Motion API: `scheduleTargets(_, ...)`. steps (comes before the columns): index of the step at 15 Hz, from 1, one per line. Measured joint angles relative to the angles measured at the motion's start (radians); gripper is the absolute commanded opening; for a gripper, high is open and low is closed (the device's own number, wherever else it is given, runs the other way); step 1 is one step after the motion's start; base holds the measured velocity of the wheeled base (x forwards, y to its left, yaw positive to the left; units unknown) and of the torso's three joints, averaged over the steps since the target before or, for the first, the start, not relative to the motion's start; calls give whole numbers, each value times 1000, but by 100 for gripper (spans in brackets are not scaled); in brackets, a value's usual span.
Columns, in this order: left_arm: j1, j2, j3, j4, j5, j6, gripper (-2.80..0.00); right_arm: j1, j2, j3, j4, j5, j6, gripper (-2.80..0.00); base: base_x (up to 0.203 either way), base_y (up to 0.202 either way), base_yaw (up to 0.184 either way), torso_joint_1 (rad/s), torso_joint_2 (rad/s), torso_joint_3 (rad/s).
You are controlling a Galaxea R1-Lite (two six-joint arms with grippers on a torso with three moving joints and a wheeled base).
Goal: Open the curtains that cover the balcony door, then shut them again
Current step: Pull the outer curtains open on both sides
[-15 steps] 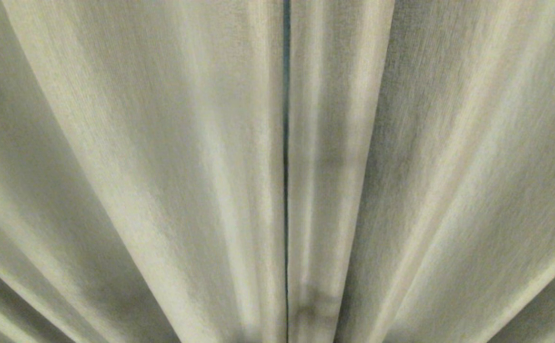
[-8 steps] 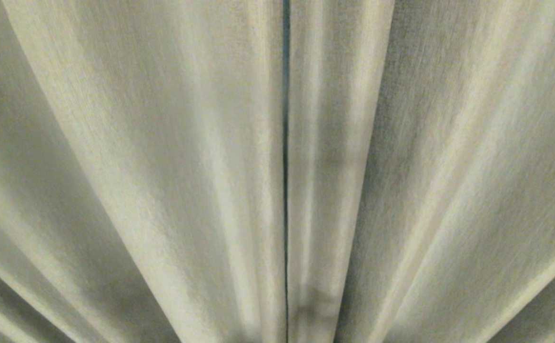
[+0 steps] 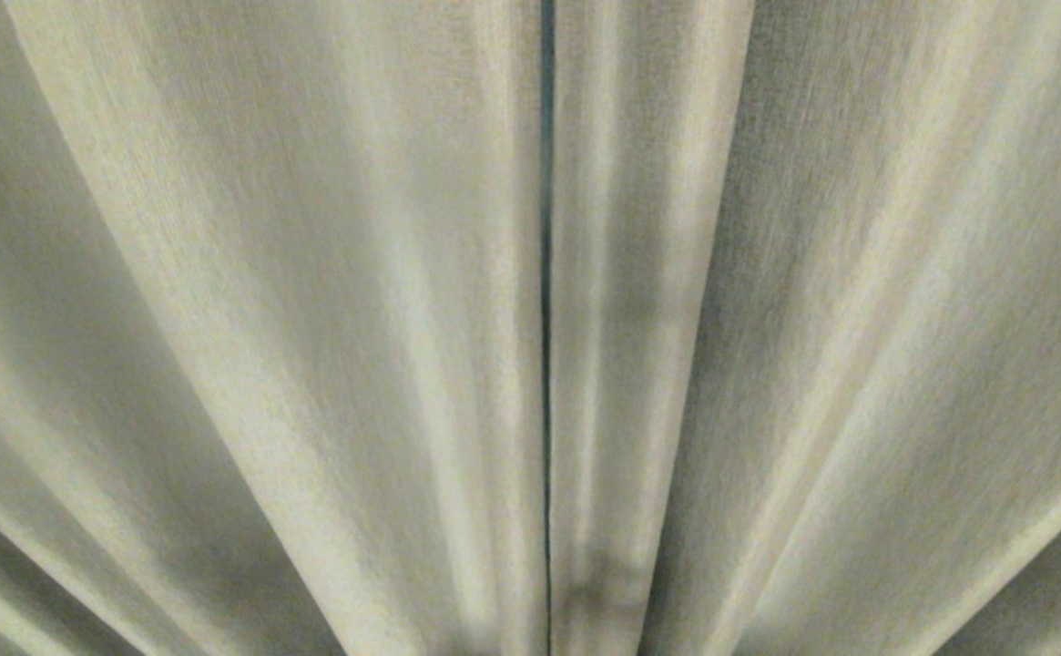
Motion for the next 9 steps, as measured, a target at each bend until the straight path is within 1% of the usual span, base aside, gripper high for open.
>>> scheduleTargets(2, 0, 0, 0, 0, 1, 0, -280, 1, 75, -84, -14, 1, -4, -280, 0, 0, 0, 0, 0, 0)
scheduleTargets(4, 0, 0, 0, 0, 1, 0, -280, 1, 169, -155, -59, 1, -5, -280, 0, 0, 0, 0, 0, 0)
scheduleTargets(5, 0, 0, 0, 0, 1, 0, -280, 1, 219, -187, -90, 1, -4, 0, 0, 0, 0, 0, 0, 0)
scheduleTargets(9, 0, 0, 0, 0, 1, 0, -280, 1, 426, -306, -213, 4, -2, 0, 0, 0, 0, 0, 0, 0)
